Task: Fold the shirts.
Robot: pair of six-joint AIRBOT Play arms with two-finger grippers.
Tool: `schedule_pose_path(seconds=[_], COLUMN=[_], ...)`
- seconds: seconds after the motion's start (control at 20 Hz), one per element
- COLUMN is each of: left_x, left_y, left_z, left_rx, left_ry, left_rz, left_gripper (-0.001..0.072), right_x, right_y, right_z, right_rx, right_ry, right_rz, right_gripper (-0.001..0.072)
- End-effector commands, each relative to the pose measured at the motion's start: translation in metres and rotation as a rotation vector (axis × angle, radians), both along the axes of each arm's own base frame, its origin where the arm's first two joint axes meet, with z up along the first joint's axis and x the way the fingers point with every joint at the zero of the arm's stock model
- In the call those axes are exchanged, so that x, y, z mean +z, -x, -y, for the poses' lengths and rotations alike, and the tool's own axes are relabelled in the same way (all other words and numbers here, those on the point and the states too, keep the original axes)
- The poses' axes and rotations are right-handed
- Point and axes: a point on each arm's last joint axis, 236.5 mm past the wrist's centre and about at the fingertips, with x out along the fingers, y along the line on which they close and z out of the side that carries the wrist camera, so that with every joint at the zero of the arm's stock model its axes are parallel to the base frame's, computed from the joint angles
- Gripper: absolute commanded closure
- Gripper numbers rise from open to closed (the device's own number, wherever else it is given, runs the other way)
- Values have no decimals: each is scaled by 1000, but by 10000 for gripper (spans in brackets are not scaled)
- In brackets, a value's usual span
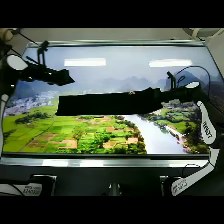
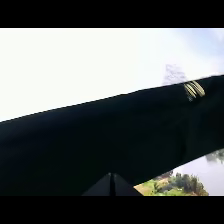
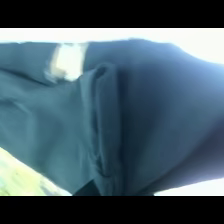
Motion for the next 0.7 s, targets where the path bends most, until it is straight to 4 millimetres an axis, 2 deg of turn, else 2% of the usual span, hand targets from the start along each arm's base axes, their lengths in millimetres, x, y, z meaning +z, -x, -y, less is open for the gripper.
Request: schedule_pose_path(seconds=[0.0, 0.15, 0.3, 0.5, 0.65], left_x=[-44, -89, -117, -151, -156], left_y=[0, 17, 32, 59, 83], left_z=[63, 130, 187, 232, 266], left_rx=[-86, -141, -146, -175, -188], left_ry=[11, 116, 220, 247, 319], left_rz=[-33, -149, -224, -301, -372], left_gripper=[684, 685, 685, 685, 685], right_x=[59, 95, 117, 153, 183], right_y=[-3, 24, 56, 87, 108], right_z=[-8, -12, -4, 7, 2], right_rx=[31, 101, 155, 173, 171], right_ry=[5, 40, 133, 239, 243], right_rz=[111, 125, 104, 133, 157], right_gripper=[695, 695, 695, 695, 695])
